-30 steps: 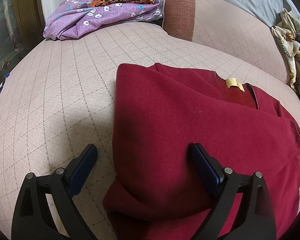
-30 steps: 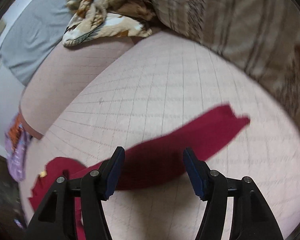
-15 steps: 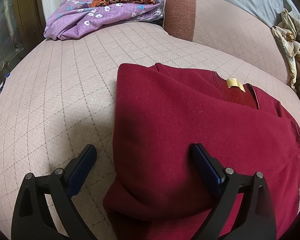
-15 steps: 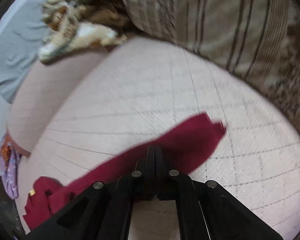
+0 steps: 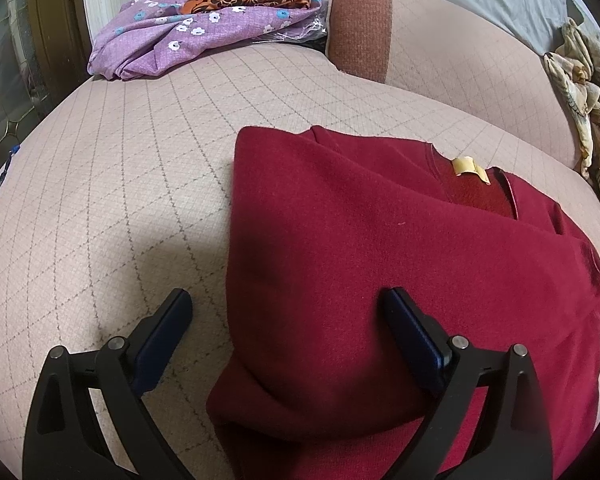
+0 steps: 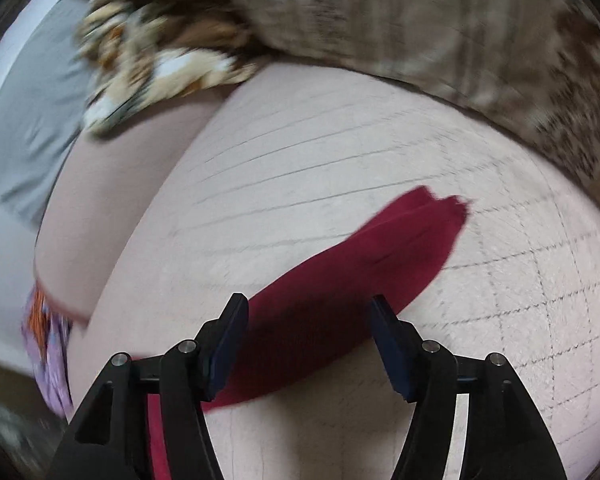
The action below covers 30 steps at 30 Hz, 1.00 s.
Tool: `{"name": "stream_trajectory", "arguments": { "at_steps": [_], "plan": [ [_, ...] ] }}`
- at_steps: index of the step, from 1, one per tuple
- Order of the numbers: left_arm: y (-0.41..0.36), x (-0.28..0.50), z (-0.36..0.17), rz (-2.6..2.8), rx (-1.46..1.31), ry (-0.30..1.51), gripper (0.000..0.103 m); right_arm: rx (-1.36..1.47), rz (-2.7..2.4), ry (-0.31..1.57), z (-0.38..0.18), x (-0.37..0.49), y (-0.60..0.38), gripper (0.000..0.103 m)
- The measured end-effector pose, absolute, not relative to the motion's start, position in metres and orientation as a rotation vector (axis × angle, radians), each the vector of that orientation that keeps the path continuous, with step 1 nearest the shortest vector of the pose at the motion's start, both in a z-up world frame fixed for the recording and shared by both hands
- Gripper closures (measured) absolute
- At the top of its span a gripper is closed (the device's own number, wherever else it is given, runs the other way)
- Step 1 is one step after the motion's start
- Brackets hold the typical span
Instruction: Fold small clothes
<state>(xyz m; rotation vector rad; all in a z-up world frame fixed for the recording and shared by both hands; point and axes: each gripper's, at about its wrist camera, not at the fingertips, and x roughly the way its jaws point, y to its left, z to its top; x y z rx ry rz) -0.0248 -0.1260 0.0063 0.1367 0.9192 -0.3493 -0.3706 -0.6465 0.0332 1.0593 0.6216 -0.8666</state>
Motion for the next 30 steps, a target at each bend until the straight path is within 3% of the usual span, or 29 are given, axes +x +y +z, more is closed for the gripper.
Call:
{"name": "stream_trajectory", "arguments": {
  "at_steps": [2,3,4,5,13,14,16,17,18,25,26,27,28,30],
  "plan": [
    [-0.126,-0.025,0.006,-0.349,0.137,0.920,0.005,1.126,-0.872,0.631,0.017,-0.371,-0.660,0.040],
    [-0.126,-0.024,0.006,-0.350,0.135,0.920,0.005,1.137,-0.869,0.635,0.011,-0.369,-0.665,0.052],
    [-0.126,-0.024,0.006,-0.350,0.134,0.921,0.005,1.101,-0.893,0.634,0.013,-0.367,-0.666,0.067],
    [-0.126,-0.024,0.007,-0.351,0.133,0.921,0.005,1.049,-0.910,0.646,0.017,-0.365,-0.665,0.103],
    [-0.122,-0.024,0.010,-0.354,0.114,0.924,0.005,0.799,-0.794,0.556,0.097,-0.367,-0.631,0.101],
    [-0.122,-0.024,0.011,-0.353,0.115,0.923,0.005,0.804,-0.770,0.578,0.102,-0.364,-0.627,0.093],
    [-0.124,-0.024,0.010,-0.353,0.121,0.927,0.005,0.866,-0.729,0.631,0.097,-0.357,-0.621,0.066],
    [-0.124,-0.024,0.010,-0.352,0.124,0.927,0.005,0.919,-0.684,0.637,0.089,-0.353,-0.619,0.047],
    [-0.124,-0.025,0.010,-0.352,0.124,0.927,0.005,0.961,-0.643,0.636,0.081,-0.350,-0.615,0.044],
    [-0.124,-0.024,0.009,-0.353,0.125,0.930,0.005,1.158,-0.574,0.640,0.028,-0.314,-0.607,0.045],
    [-0.123,-0.024,0.009,-0.355,0.124,0.931,0.005,1.187,-0.580,0.634,0.021,-0.308,-0.614,0.052],
    [-0.123,-0.024,0.010,-0.357,0.119,0.933,0.005,1.208,-0.575,0.637,0.015,-0.303,-0.618,0.082],
    [-0.122,-0.023,0.011,-0.361,0.113,0.935,0.005,1.195,-0.568,0.651,0.012,-0.300,-0.622,0.098],
    [-0.119,-0.023,0.015,-0.370,0.107,0.942,0.005,1.100,-0.601,0.651,0.022,-0.298,-0.617,0.097]
  ]
}}
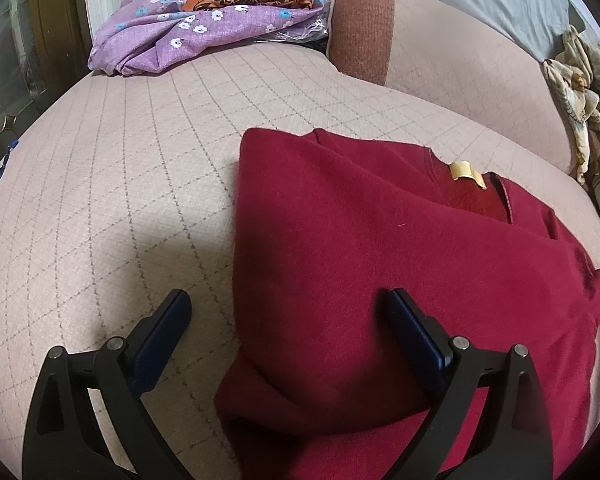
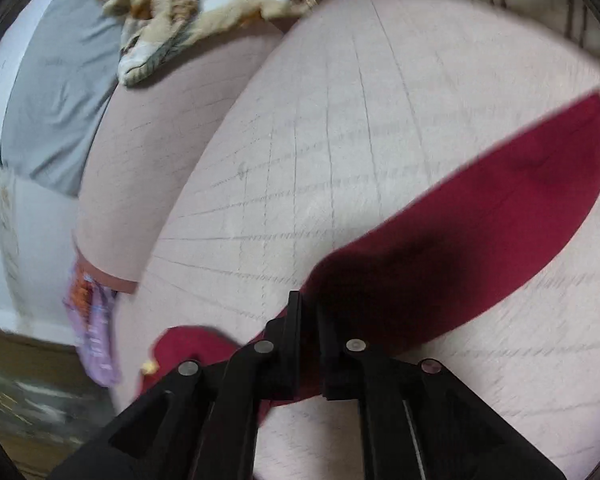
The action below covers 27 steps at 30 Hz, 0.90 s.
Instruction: Fold small clothes
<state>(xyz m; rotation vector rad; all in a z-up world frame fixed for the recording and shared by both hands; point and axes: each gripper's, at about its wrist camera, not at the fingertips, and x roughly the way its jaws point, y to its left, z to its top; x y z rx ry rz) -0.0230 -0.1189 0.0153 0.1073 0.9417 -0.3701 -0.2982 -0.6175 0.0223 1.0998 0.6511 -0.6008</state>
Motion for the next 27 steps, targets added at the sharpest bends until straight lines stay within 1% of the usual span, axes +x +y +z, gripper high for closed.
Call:
{"name": "stream_trajectory", "arguments": {
  "at_steps": [2,6,9,11,13,14,16,18,19,20,21,22,23,24,27],
  "plan": [
    [-0.113,-0.025,0.026,-0.377,0.085,0.919,0.005,0.999,-0.596,0.621,0.047,-0.296,-0.605,0.097],
    [-0.093,-0.030,0.054,-0.386,0.007,0.817,0.005,0.774,-0.504,0.564,0.111,-0.274,-0.560,0.097],
    [-0.077,-0.027,0.063,-0.400,-0.063,0.776,0.005,0.595,-0.305,0.555,0.156,-0.236,-0.497,0.097],
    [-0.069,-0.021,0.062,-0.398,-0.091,0.785,0.005,0.484,-0.165,0.584,0.168,-0.207,-0.449,0.097],
    [-0.064,-0.017,0.057,-0.403,-0.116,0.803,0.005,0.391,-0.034,0.645,0.161,-0.176,-0.398,0.097],
    [-0.063,-0.016,0.054,-0.412,-0.131,0.814,0.005,0.358,0.027,0.690,0.147,-0.160,-0.371,0.097],
    [-0.063,-0.015,0.050,-0.436,-0.143,0.829,0.005,0.304,0.102,0.804,0.106,-0.137,-0.327,0.097],
    [-0.067,-0.017,0.050,-0.464,-0.136,0.820,0.005,0.271,0.144,0.931,0.061,-0.124,-0.297,0.095],
    [-0.070,-0.019,0.051,-0.475,-0.131,0.812,0.005,0.273,0.146,0.965,0.049,-0.122,-0.292,0.094],
    [-0.073,-0.020,0.052,-0.489,-0.123,0.805,0.005,0.286,0.142,1.001,0.037,-0.124,-0.290,0.089],
    [-0.076,-0.021,0.053,-0.502,-0.114,0.800,0.005,0.308,0.130,1.010,0.031,-0.131,-0.294,0.082],
    [-0.079,-0.023,0.054,-0.512,-0.107,0.795,0.005,0.324,0.118,0.999,0.031,-0.137,-0.297,0.078],
    [-0.082,-0.025,0.055,-0.520,-0.098,0.788,0.005,0.340,0.106,0.985,0.034,-0.145,-0.304,0.068],
    [-0.085,-0.026,0.056,-0.522,-0.090,0.782,0.005,0.354,0.091,0.972,0.037,-0.152,-0.310,0.062],
    [-0.097,-0.022,0.057,-0.514,-0.061,0.775,0.005,0.354,0.065,0.923,0.049,-0.175,-0.323,0.057]
  ]
}}
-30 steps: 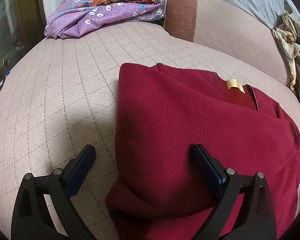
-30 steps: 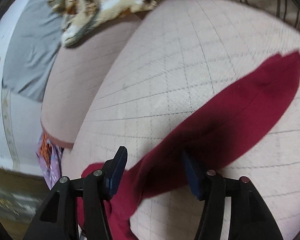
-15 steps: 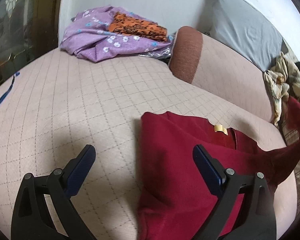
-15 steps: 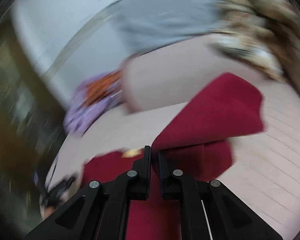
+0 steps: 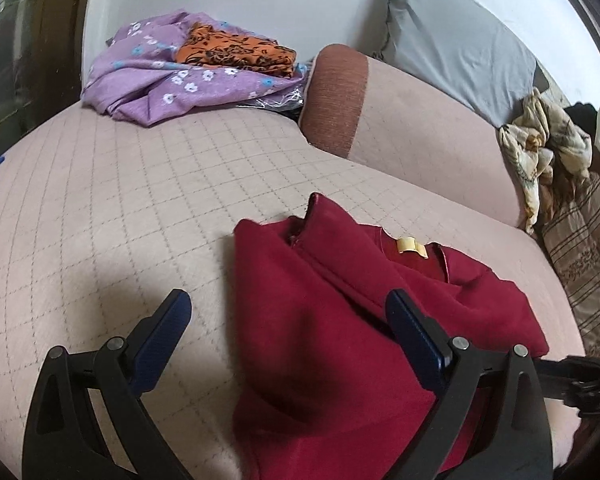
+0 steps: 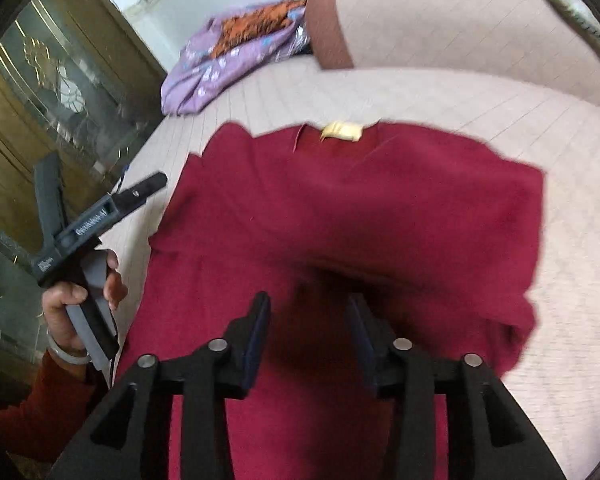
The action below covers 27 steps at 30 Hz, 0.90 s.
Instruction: Fold small clothes
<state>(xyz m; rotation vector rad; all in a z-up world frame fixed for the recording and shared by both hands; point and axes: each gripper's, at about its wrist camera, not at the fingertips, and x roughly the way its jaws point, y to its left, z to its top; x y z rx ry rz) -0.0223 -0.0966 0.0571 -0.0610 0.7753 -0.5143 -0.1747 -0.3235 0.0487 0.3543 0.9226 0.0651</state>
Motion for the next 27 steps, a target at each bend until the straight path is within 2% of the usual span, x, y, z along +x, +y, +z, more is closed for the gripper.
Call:
{"name": "stream_trajectory", "arguments": {
  "at_steps": [6,12,14,15,16,19,21,23,27],
  "plan": [
    [-0.118,0.005,0.065,-0.516,-0.008,0.773,0.005,0.285,0.056,0.922,0.055,-0.170,-0.330,0.054],
    [-0.159,0.046,0.059,-0.557,0.055,0.867,0.009,0.334,0.036,0.877,0.054,-0.185,-0.347,0.049],
    [-0.178,0.056,0.049,-0.551,0.123,0.926,0.037,0.360,0.016,0.858,0.054,-0.189,-0.358,0.049],
    [-0.185,0.059,0.043,-0.548,0.157,0.969,0.079,0.376,-0.002,0.844,0.054,-0.191,-0.365,0.049],
    [-0.189,0.061,0.040,-0.531,0.183,0.996,0.089,0.391,-0.019,0.833,0.055,-0.193,-0.371,0.049],
    [-0.185,0.044,0.063,-0.569,0.173,0.945,0.093,0.452,-0.088,0.776,0.060,-0.207,-0.396,0.047],
    [-0.171,0.024,0.090,-0.629,0.115,0.897,0.094,0.430,-0.164,0.764,0.064,-0.215,-0.410,0.038],
    [-0.155,0.005,0.112,-0.656,0.076,0.854,0.094,0.419,-0.214,0.778,0.063,-0.220,-0.421,0.035],
    [-0.131,-0.008,0.103,-0.604,0.073,0.882,0.094,0.428,-0.213,0.849,0.055,-0.219,-0.428,0.035]
  ]
}}
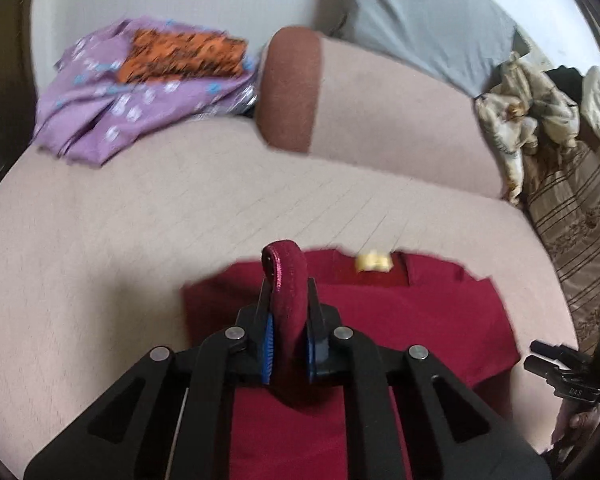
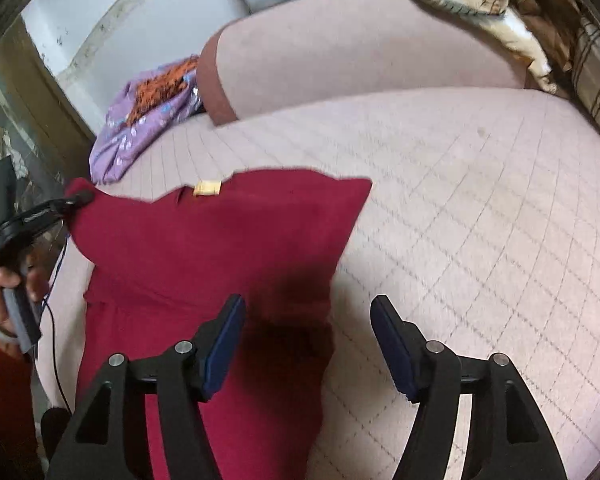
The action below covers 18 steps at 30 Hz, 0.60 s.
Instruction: Fold small clothes
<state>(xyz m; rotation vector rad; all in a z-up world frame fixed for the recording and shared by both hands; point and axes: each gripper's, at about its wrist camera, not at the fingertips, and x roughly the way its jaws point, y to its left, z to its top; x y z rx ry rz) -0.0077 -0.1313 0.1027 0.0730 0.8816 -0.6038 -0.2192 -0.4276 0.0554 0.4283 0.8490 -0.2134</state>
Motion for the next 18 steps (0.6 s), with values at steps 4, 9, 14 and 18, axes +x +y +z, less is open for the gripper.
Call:
{"name": "stream_trajectory", "arguments": {
  "at_steps": [4,9,14,18],
  "plan": [
    [-0.128,-0.005,0.071,-0.570,0.060,0.975,0.094,0.155,-0.229,0.928,0.047,-0.202,-0.394,0.037],
    [-0.125,-0.006,0.068,-0.579,0.000,0.982,0.093,0.052,-0.304,0.953,0.028,-0.182,-0.391,0.092],
    [-0.143,-0.021,0.049,-0.568,0.102,0.977,0.088,0.203,-0.414,0.900,0.039,-0.203,-0.422,0.092],
    [-0.133,-0.022,0.042,-0.553,0.091,1.006,0.080,0.246,-0.363,1.020,0.025,-0.206,-0.423,0.080]
  ]
}}
